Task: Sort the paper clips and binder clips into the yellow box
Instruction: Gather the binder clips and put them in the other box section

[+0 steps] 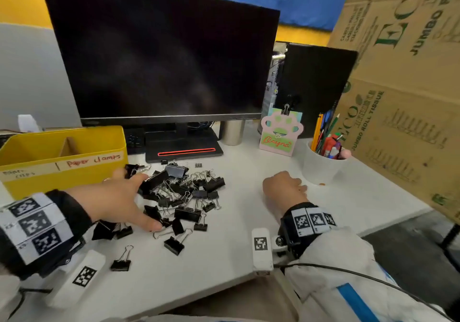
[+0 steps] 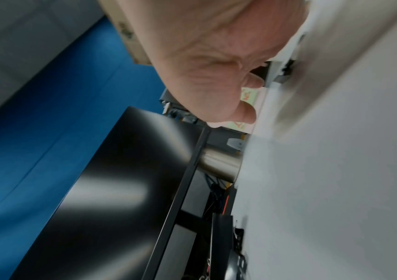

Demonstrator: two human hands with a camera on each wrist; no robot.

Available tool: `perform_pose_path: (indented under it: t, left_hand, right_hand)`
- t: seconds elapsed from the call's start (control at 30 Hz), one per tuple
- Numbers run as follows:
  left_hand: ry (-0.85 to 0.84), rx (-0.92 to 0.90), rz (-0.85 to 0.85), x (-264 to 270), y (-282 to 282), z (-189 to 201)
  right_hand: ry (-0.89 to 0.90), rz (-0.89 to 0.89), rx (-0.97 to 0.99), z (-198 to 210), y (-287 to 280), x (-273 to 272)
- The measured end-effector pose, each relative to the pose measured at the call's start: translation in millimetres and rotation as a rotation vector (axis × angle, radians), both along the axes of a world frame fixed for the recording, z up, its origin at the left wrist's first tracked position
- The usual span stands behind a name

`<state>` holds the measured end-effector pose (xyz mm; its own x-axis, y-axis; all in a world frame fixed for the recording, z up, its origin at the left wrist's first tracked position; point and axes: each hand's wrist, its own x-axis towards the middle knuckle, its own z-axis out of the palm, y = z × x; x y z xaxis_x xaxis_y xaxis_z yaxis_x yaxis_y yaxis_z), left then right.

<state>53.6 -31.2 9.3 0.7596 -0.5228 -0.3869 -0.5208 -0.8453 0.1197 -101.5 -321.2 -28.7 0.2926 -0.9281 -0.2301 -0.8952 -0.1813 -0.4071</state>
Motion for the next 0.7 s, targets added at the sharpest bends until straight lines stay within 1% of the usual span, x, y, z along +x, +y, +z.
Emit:
perform_pose_path:
  t: [0.07,0.17,0.27,0.33,0.47,0.63,0.7]
  left_hand:
    - [0.011,-0.026,-0.008,-1.3,-0.9,0.4]
    - [0.039,-0.046,-0.007,-2.7,-2.0,2.1]
    - [0.056,-0.072,-0.004,-2.1,-2.7,3.1]
    - [0.04,-0.094,0.02,-0.8,-2.0,4.0]
    - [-0.006,-0.153,0.097,-1.1,-0.1,7.9]
    - [-0.004,-0.135,0.121,-3.0,2.8,11.3]
    - [-0.015,-0.156,0.123,-4.4,4.9,12.1]
  right_hand:
    - [-0.027,0.028,0.011,-1.1,5.2,-1.1]
    - [-0.111,0.196,0.039,-5.8,15.4,11.2]
    - [-0.348,0.326,0.215,0.8,34.1,19.6]
    - [-0.436,0.34,0.242,2.7,40.5,24.3]
    - [-0.293,0.462,0.151,7.6,59.5,31.7]
    - [-0.16,0.668,0.083,14.2,88.2,44.6]
    - [-0.115,0.668,0.038,11.2,92.7,52.7]
